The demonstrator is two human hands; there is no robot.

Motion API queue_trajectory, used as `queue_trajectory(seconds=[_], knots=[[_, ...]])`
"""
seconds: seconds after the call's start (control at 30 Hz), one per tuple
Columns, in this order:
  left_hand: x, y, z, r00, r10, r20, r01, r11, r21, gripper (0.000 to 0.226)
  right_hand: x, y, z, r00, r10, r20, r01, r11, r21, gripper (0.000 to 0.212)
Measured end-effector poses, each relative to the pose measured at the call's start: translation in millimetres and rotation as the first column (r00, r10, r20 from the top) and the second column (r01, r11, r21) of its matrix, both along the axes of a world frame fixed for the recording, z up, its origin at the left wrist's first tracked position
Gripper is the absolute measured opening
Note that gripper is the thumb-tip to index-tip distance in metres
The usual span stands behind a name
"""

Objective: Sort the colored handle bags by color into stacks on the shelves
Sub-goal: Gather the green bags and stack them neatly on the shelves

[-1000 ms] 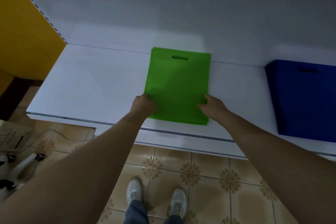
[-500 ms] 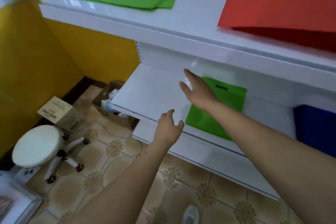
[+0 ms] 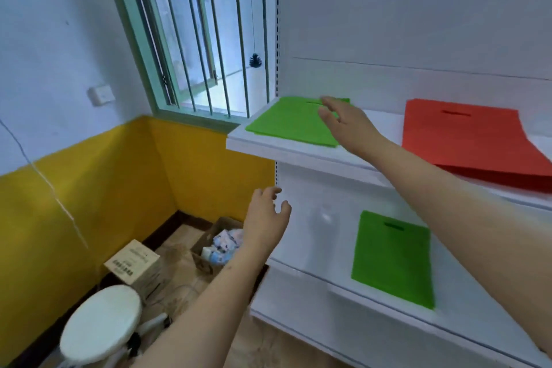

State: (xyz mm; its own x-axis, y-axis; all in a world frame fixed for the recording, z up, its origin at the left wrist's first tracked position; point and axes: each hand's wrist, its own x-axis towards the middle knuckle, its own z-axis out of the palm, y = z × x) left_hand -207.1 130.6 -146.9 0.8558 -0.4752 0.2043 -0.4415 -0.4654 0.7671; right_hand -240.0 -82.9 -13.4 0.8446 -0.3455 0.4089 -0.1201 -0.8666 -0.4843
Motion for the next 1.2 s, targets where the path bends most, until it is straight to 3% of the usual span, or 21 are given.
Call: queue_trajectory(seconds=[0.23,0.37,0.63,0.73,0.8,0.9,1.07,1.2], knots=[[56.7,-22.8,51.7,0.968,0.089,0.236,-0.075,0.995,-0.069,0.036,27.8,-65.0,6.7,0.965,-0.245,-0.097,0.250,0.967,0.046,0.065],[105.5,-62.1,62.9,0.953,0.139,0.268,-0.140,0.990,-0.018,0.050,71.9,-108.9,4.9,0.925,-0.327,-0.191,0.348,0.933,0.087,0.072],[207.2,-118.8,64.0,0.950,0.104,0.295,-0.231,0.870,0.436,0.082,165.1,-156.3,-26.4,0.875,-0.336,-0.349,0.407,0.900,0.155,0.072],[216.4,-122.0,54.5,0.947,0.091,0.309,-0.247,0.822,0.513,0.084,182.6,-166.2,-53.6,0.808,-0.422,-0.411,0.447,0.894,-0.040,0.068],[217.0,-122.3,52.5,0.945,0.077,0.319,-0.241,0.820,0.519,0.082,184.1,-168.8,-64.5,0.786,-0.486,-0.382,0.460,0.873,-0.163,0.064],[217.1,-121.9,52.9,0.946,0.055,0.321,-0.222,0.830,0.511,0.073,185.2,-171.8,-67.6,0.798,-0.507,-0.326,0.458,0.861,-0.221,0.055],[214.5,-119.7,51.2,0.928,0.024,0.371,-0.195,0.882,0.429,0.047,185.6,-166.4,-64.8,0.867,-0.452,-0.211,0.399,0.882,-0.250,0.035],[209.2,-111.4,46.9,0.908,0.034,0.417,-0.143,0.962,0.233,0.039,184.4,-161.2,-57.6,0.934,-0.326,-0.144,0.298,0.936,-0.185,0.034]])
